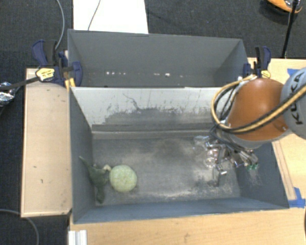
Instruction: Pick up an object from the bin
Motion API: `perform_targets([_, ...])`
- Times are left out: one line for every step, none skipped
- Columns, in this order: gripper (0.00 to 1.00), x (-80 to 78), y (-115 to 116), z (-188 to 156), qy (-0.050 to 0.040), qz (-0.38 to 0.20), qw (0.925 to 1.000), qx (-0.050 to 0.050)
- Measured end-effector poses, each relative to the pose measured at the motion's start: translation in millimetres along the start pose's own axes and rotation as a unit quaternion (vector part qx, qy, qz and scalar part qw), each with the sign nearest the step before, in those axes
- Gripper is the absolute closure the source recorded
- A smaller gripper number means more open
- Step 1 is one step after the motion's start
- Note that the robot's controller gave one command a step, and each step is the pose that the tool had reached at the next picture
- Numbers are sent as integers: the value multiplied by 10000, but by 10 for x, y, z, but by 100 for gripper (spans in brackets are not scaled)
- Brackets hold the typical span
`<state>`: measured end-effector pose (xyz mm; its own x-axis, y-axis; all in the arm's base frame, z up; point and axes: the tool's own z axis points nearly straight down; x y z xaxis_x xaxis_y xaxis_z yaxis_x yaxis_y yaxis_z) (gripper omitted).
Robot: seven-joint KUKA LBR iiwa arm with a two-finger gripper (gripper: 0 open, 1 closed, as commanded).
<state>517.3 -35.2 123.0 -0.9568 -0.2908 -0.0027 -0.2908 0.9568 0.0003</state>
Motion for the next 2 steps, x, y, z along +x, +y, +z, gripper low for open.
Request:
perform_targets([0,92,-167,152,-20,24,10000,8])
perform_targets([0,188,-303,24,-20,858,9963,5])
